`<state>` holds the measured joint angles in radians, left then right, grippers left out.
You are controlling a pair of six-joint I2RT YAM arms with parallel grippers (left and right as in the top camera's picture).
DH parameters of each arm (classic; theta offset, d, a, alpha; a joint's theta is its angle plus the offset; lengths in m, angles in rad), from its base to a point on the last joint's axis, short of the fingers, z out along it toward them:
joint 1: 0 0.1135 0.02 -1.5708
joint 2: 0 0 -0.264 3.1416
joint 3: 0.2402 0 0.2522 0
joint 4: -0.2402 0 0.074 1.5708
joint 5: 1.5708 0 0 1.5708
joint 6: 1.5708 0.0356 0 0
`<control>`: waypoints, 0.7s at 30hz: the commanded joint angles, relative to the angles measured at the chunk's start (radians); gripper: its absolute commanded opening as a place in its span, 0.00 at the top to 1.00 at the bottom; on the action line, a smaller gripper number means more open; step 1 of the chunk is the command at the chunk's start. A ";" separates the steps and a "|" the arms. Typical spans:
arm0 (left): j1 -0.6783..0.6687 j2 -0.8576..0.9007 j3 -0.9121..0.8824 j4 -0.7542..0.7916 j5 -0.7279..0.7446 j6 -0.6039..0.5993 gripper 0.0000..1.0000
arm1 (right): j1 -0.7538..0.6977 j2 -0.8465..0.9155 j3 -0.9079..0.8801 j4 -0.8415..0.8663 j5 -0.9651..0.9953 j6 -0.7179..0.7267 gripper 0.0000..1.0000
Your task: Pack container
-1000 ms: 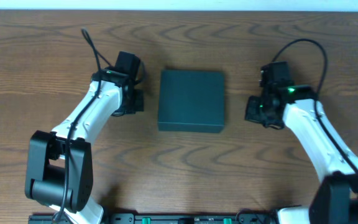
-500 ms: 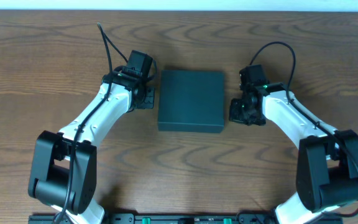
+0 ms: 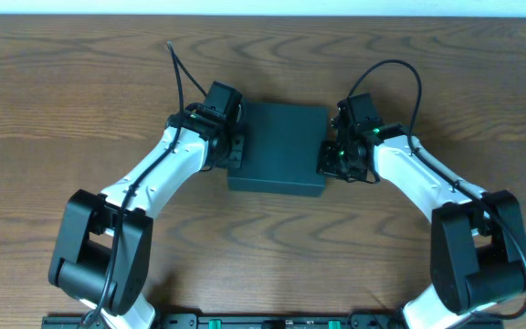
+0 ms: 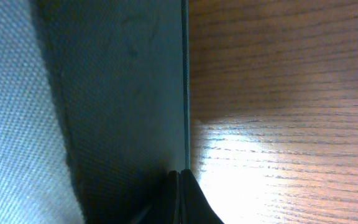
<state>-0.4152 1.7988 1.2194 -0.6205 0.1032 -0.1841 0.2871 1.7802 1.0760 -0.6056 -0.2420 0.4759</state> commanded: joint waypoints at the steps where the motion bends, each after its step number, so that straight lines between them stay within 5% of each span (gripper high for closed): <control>1: -0.036 0.028 -0.006 0.013 0.055 -0.013 0.94 | 0.009 -0.001 -0.001 0.020 -0.035 0.029 0.98; 21: -0.043 0.028 -0.006 0.072 0.147 -0.075 0.94 | -0.009 -0.001 0.005 0.142 -0.017 0.116 0.98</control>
<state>-0.4206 1.8111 1.2190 -0.5533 0.1146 -0.2512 0.2619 1.7802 1.0756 -0.4992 -0.1757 0.5312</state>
